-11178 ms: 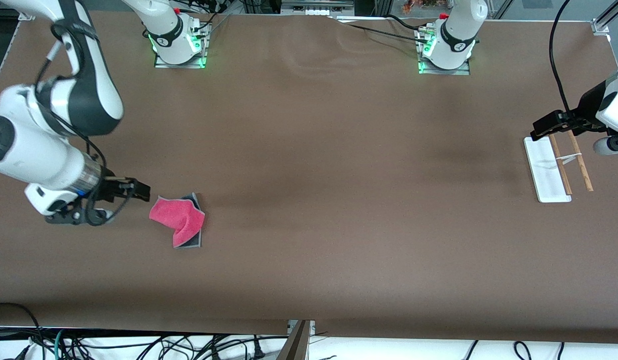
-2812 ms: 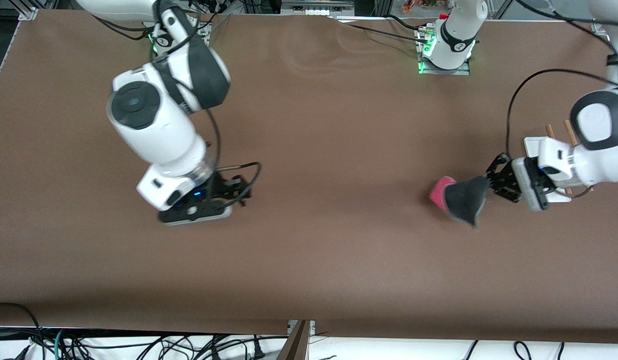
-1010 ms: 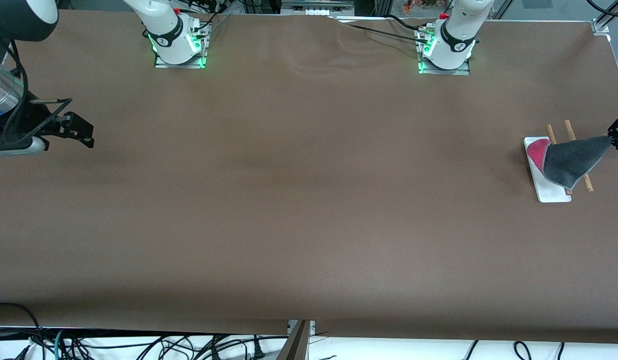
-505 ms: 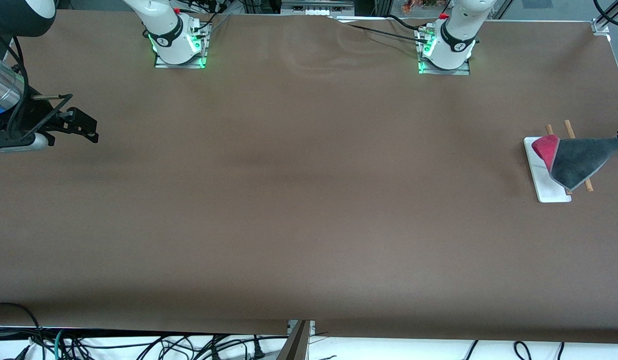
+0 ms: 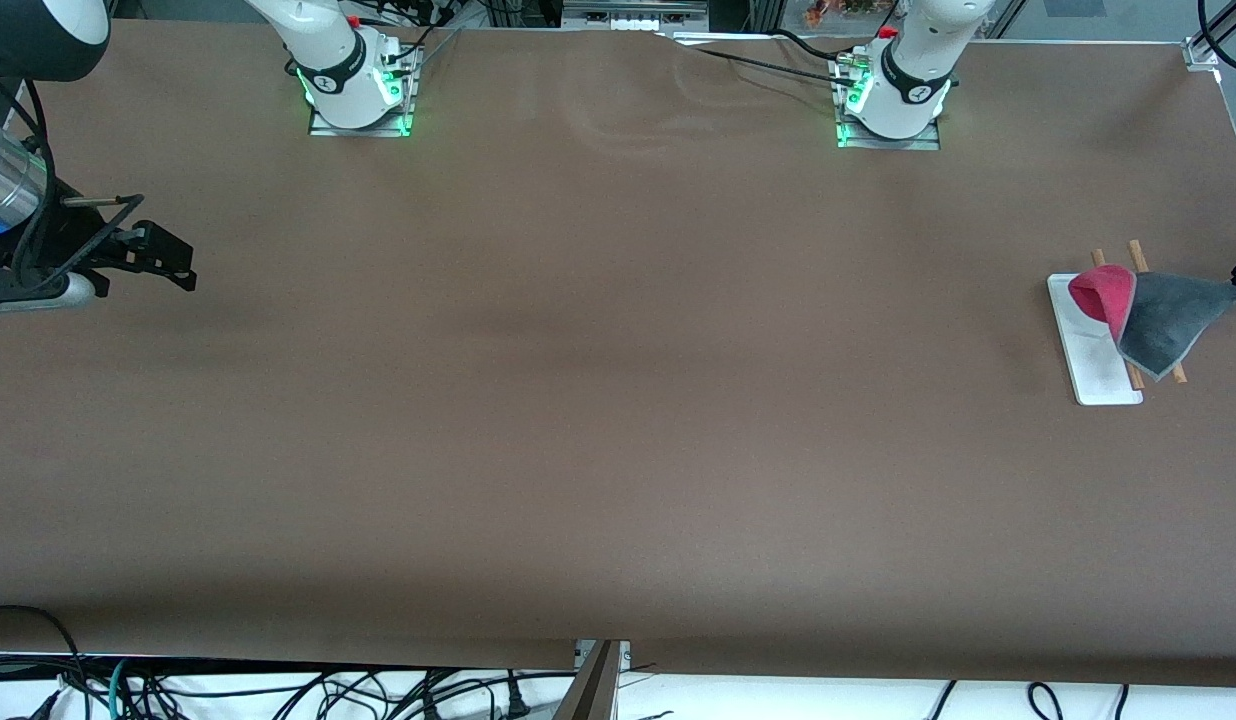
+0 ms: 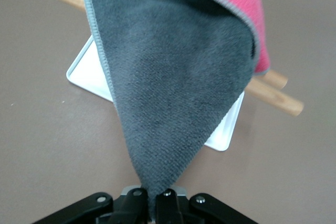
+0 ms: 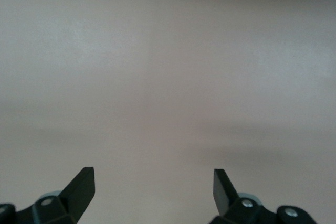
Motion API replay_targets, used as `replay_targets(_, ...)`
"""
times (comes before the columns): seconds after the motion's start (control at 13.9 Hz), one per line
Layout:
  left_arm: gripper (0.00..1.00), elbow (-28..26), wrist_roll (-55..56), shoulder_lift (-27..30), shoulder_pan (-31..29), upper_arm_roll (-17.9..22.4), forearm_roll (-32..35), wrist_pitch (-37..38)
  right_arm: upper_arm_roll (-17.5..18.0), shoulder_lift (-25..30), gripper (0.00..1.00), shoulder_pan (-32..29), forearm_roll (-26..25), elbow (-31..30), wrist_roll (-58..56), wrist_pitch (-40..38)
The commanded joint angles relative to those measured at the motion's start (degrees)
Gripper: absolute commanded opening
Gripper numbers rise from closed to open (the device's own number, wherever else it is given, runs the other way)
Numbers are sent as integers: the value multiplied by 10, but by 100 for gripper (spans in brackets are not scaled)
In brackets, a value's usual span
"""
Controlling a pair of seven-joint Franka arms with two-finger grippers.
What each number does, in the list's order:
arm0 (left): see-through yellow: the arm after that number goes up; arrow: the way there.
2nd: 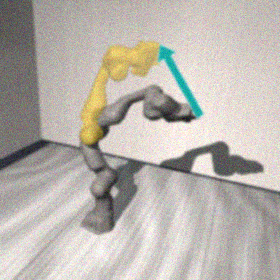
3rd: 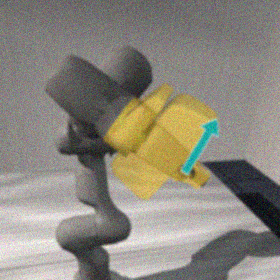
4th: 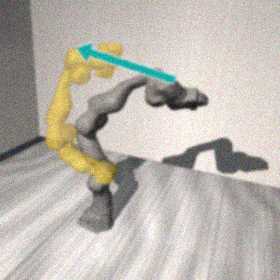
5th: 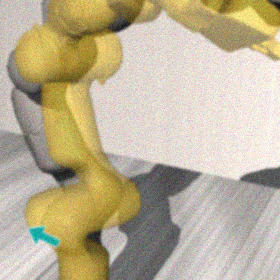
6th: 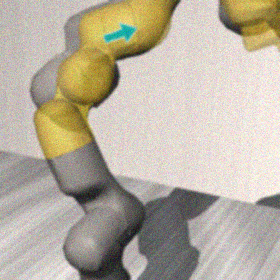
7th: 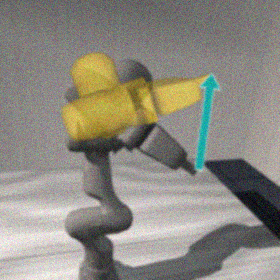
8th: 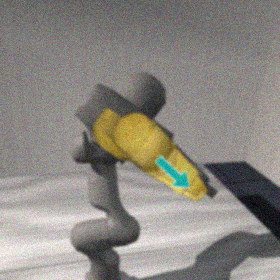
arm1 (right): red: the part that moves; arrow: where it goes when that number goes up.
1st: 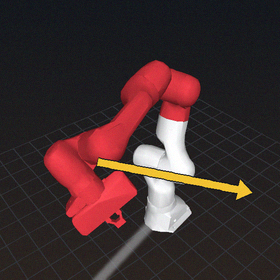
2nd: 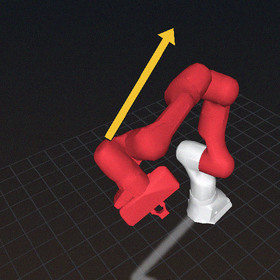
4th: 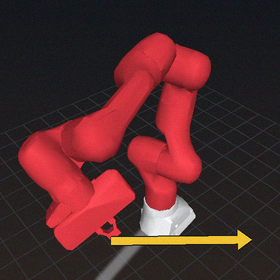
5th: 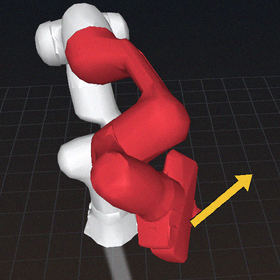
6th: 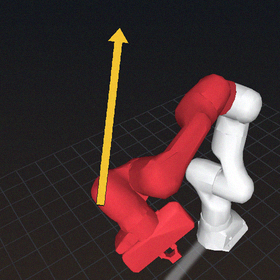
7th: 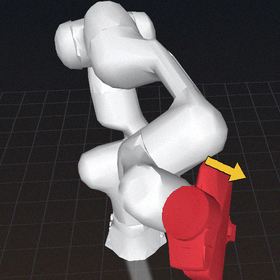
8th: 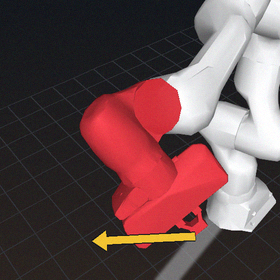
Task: Pass towel and hang on rack
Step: 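Open the left gripper to release the towel onto the dowels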
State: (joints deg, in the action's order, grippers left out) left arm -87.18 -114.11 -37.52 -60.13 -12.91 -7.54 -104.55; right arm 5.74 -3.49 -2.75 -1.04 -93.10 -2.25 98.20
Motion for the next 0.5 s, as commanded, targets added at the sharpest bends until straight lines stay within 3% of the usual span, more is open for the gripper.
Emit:
replay_targets(0.0, 9, 22, -28, -22, -7, -8, 8, -10, 7, -5, 100, -11, 9, 14, -9, -10)
replay_targets(0.07, 13, 22, -28, -23, -6, -8, 9, -14, 7, -5, 100, -14, 9, 14, -9, -8)
replay_targets(0.14, 30, 22, -28, -23, -6, -8, 10, -14, 7, -5, 100, -14, 9, 14, -7, -7)
replay_targets(0.22, 84, 22, -28, -26, -6, -8, 7, -14, 7, -5, 100, -14, 9, 14, -7, -7)
replay_targets(0.29, 100, 24, -30, -31, -7, -8, 6, -14, 7, -5, 100, -14, 9, 14, -7, -7)
replay_targets(0.43, 100, 28, -28, -29, -6, -9, 5, -14, 7, -5, 100, -13, 9, 14, -8, -7)
